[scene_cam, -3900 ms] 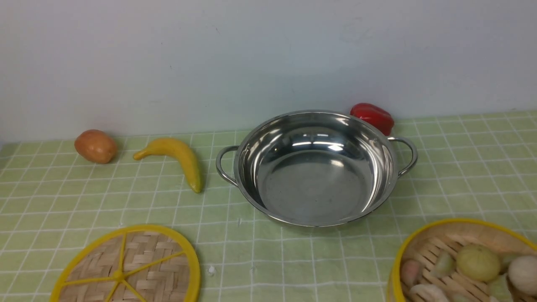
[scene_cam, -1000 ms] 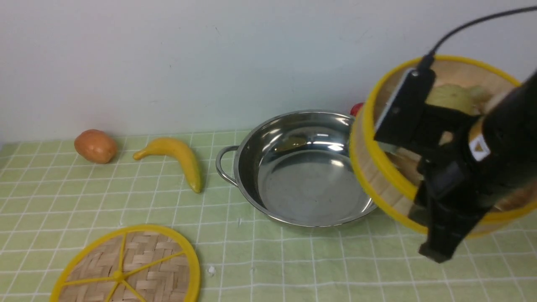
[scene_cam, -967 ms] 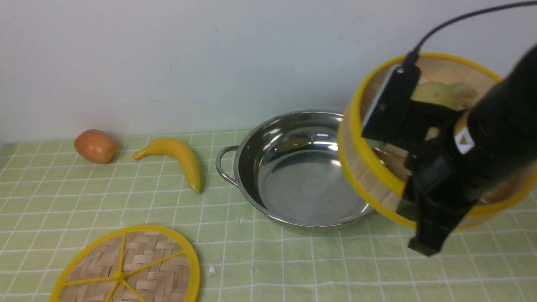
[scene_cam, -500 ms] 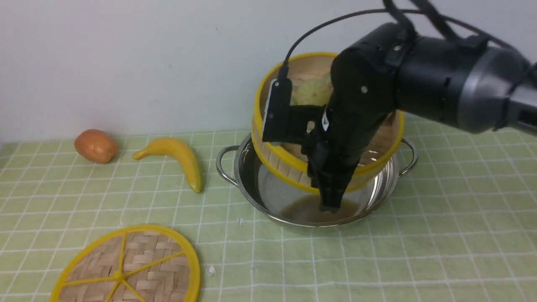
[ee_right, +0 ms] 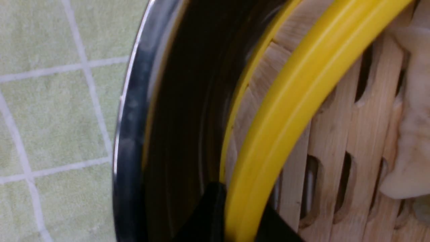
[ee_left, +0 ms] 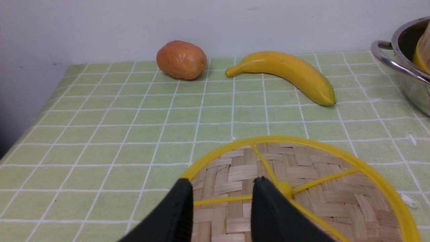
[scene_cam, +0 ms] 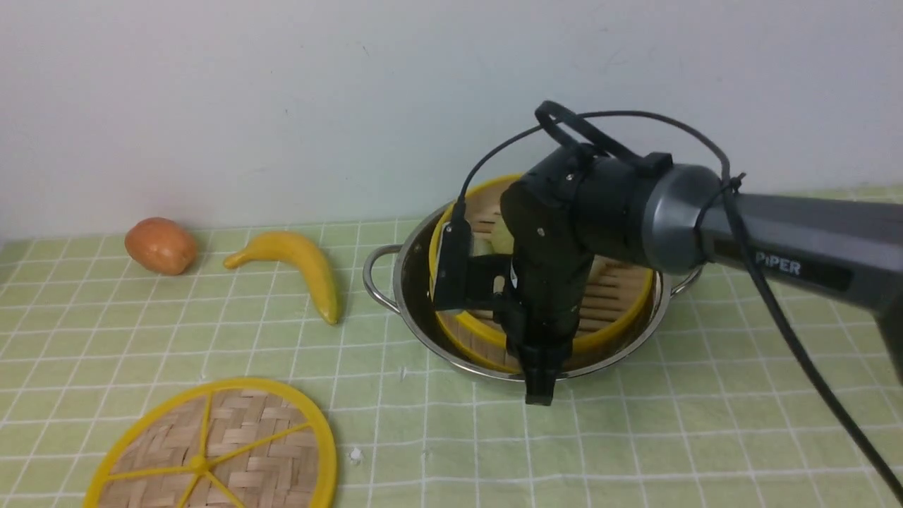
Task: Place the steamer in the pot on the green tablecloth, and put the lid on the steamer.
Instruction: 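Place the bamboo steamer basket of food into the steel pot with the right gripper, then grasp the bamboo steamer lid lying on the table by its centre knob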
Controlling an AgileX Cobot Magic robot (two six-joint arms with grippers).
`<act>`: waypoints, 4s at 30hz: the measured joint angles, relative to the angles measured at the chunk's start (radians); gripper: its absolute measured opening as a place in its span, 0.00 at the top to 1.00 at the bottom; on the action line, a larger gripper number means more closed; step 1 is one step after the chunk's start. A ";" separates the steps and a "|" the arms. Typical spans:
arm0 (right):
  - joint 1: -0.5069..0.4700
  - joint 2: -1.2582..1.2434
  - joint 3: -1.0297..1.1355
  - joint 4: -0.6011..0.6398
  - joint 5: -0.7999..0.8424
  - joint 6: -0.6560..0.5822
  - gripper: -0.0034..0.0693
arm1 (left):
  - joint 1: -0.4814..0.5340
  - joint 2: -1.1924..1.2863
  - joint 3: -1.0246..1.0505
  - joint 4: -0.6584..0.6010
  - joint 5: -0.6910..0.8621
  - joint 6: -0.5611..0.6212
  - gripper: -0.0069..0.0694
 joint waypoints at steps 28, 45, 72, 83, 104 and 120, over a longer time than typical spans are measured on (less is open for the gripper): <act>0.000 -0.099 -0.096 -0.033 0.057 0.062 0.20 | 0.000 0.000 0.000 -0.002 0.000 0.000 0.59; 0.000 -0.306 -0.382 -0.037 0.136 0.545 0.97 | 0.000 0.000 0.000 -0.002 0.001 0.003 0.59; -0.031 -1.189 0.678 0.060 -0.163 0.678 0.93 | 0.000 0.000 0.000 -0.001 0.001 0.003 0.59; -0.359 -1.834 1.344 -0.006 -0.681 0.826 0.88 | 0.000 0.000 0.000 0.000 0.001 0.003 0.59; -0.541 -2.133 1.697 -0.051 -0.739 0.834 0.81 | 0.000 0.000 0.000 0.000 0.001 0.003 0.59; -0.541 -2.133 1.697 -0.051 -0.739 0.834 0.75 | 0.000 0.000 0.000 0.000 0.001 0.003 0.59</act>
